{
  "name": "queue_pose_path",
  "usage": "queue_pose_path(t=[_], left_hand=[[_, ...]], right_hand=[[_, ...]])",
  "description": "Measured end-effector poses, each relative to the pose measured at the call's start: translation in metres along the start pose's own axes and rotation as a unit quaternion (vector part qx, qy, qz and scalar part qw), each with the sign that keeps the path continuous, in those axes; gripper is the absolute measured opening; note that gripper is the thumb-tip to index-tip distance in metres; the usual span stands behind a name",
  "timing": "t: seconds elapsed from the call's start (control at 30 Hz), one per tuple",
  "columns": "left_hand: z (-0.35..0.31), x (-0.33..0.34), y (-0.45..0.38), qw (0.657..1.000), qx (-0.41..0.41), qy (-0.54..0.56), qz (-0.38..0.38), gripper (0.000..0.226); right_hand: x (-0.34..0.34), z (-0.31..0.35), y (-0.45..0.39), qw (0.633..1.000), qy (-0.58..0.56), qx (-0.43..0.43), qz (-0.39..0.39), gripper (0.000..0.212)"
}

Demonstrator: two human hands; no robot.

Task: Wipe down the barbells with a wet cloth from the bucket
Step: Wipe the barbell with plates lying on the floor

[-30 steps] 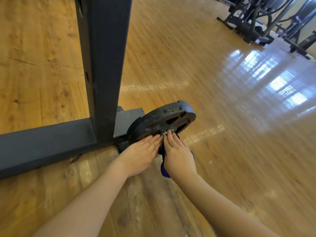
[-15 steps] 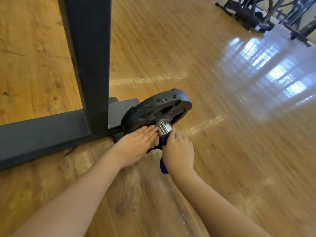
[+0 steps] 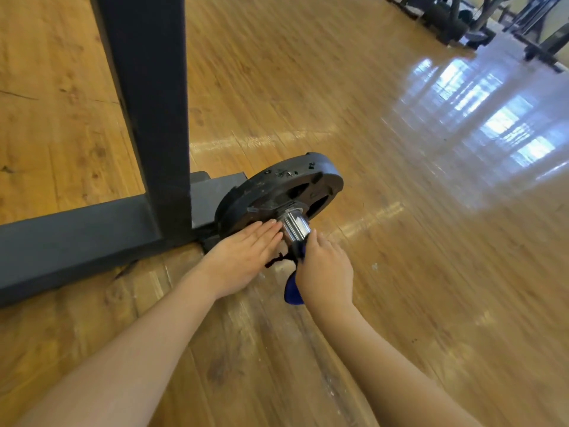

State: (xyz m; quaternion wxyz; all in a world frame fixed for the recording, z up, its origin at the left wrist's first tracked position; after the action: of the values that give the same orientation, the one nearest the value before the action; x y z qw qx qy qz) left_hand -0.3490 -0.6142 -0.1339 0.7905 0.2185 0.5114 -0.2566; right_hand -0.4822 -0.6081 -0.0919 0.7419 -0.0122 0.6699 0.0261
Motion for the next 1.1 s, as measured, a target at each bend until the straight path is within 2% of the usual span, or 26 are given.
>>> queue_pose_path(t=[0.1, 0.17, 0.23, 0.33, 0.4, 0.47, 0.63, 0.77, 0.87, 1.0, 1.1], left_hand=[[-0.002, 0.004, -0.002, 0.998, -0.026, 0.036, -0.039, 0.067], [-0.004, 0.003, -0.009, 0.992, -0.024, 0.043, -0.114, 0.071], [-0.011, -0.005, -0.019, 0.989, 0.013, 0.031, -0.147, 0.073], [-0.028, -0.017, -0.036, 0.982, 0.073, 0.045, -0.167, 0.082], [-0.037, -0.016, -0.042, 0.984, 0.083, 0.037, -0.154, 0.088], [-0.039, -0.011, -0.045, 0.983, 0.073, 0.04, -0.165, 0.085], [-0.038, -0.006, -0.047, 0.982, 0.08, 0.05, -0.163, 0.064], [-0.039, -0.005, -0.051, 0.967, 0.087, 0.111, -0.211, 0.057], [-0.035, -0.009, -0.051, 0.958, 0.091, 0.089, -0.256, 0.048], [-0.031, -0.014, -0.05, 0.963, 0.091, 0.094, -0.236, 0.079], [-0.032, -0.014, -0.05, 0.961, 0.087, 0.099, -0.243, 0.079]], right_hand=[[0.005, -0.027, 0.04, 0.989, -0.11, -0.021, -0.099, 0.049], [0.02, -0.042, 0.06, 0.978, -0.163, 0.042, -0.125, 0.061], [0.029, -0.047, 0.066, 0.976, -0.171, 0.09, -0.101, 0.056], [0.022, -0.042, 0.051, 0.975, -0.167, 0.14, -0.032, 0.011], [0.019, -0.041, 0.044, 0.979, -0.128, 0.156, -0.005, 0.009], [0.019, -0.047, 0.05, 0.985, -0.103, 0.137, 0.002, 0.008], [0.019, -0.067, 0.079, 0.99, -0.07, 0.122, 0.032, 0.021], [0.009, -0.045, 0.053, 0.99, -0.06, 0.125, 0.04, 0.019], [0.01, -0.035, 0.04, 0.99, -0.042, 0.128, 0.027, 0.02], [0.009, -0.048, 0.058, 0.993, -0.05, 0.104, 0.021, 0.019], [0.008, -0.044, 0.056, 0.992, -0.044, 0.116, 0.008, 0.012]])
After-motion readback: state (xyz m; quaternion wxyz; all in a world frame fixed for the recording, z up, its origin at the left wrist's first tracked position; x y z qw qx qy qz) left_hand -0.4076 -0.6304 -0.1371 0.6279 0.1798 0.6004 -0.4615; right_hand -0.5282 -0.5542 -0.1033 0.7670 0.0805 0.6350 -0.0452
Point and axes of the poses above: each hand's wrist, its own y-axis away from the middle knuckle, its own x-axis out of the palm, z = x × y, the point moved 2 cm from there along -y, towards the middle knuckle, and after that the axes turned 5 degrees about -y, right-handed, at the moved point
